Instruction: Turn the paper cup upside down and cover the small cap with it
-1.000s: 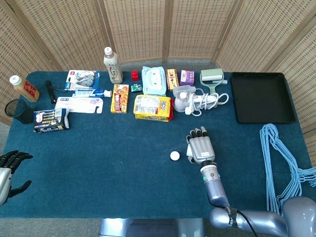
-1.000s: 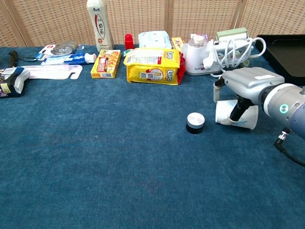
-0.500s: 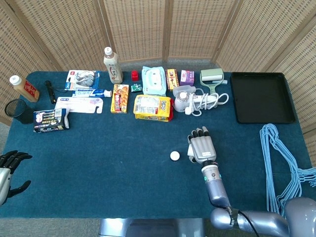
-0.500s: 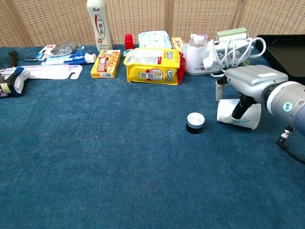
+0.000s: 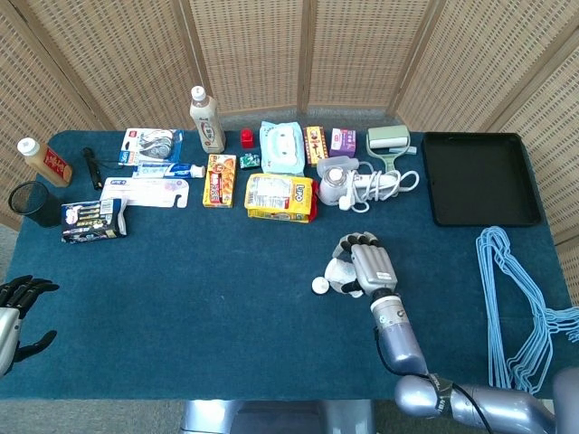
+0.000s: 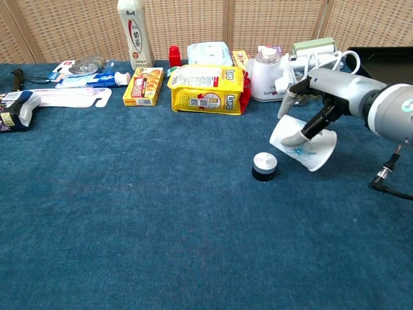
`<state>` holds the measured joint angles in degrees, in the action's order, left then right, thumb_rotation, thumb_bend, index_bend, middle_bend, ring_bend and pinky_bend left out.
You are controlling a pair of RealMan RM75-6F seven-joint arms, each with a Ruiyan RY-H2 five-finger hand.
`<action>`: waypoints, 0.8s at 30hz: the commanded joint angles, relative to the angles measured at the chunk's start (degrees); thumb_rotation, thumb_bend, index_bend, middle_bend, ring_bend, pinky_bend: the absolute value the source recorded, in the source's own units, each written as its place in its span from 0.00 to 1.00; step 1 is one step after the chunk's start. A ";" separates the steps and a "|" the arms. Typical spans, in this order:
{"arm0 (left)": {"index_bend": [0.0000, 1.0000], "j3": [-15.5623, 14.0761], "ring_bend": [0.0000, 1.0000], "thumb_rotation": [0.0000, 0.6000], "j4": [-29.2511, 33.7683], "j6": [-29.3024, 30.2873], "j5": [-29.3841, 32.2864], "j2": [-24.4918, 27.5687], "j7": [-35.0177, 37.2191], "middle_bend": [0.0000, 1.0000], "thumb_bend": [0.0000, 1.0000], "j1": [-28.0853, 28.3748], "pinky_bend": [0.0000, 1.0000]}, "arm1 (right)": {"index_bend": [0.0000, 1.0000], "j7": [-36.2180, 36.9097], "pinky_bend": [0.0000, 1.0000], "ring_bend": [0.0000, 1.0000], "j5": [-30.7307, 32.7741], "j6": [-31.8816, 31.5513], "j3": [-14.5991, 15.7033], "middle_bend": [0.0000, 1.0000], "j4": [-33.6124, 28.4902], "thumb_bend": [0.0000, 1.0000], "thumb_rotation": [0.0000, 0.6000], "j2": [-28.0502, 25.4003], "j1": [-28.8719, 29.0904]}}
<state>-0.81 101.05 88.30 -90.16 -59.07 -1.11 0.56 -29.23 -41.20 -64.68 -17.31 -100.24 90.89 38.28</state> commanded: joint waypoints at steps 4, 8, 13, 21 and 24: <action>0.28 -0.06 0.17 1.00 0.47 -0.11 -0.11 0.23 -0.44 0.28 0.18 0.06 0.18 | 0.49 14.37 0.08 0.18 -0.17 5.46 -3.66 0.27 -2.83 0.25 0.93 -1.84 -2.60; 0.28 -0.05 0.17 1.00 0.81 0.01 -0.06 0.48 -0.76 0.28 0.18 -0.01 0.18 | 0.50 19.11 0.08 0.18 -1.36 7.10 -3.75 0.27 -2.09 0.25 0.93 -1.50 -3.08; 0.28 -0.12 0.17 1.00 1.09 0.21 0.01 0.81 -0.94 0.28 0.18 -0.20 0.18 | 0.49 24.86 0.07 0.18 -2.77 7.84 -4.26 0.27 -0.74 0.25 0.93 0.30 -3.51; 0.28 -0.30 0.17 1.00 1.40 0.57 0.24 1.39 -0.81 0.28 0.18 -0.65 0.18 | 0.49 30.56 0.07 0.18 -6.03 6.16 -5.04 0.28 2.00 0.25 0.93 4.13 -3.62; 0.28 -0.38 0.17 1.00 1.53 0.57 0.10 1.57 -0.65 0.28 0.18 -0.68 0.18 | 0.49 31.40 0.07 0.18 -6.73 5.48 -5.00 0.27 2.79 0.25 0.93 5.54 -3.42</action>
<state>-1.18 102.58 88.86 -90.06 -57.50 -1.76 -0.12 1.92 -47.51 -58.69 -22.26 -97.90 95.81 34.78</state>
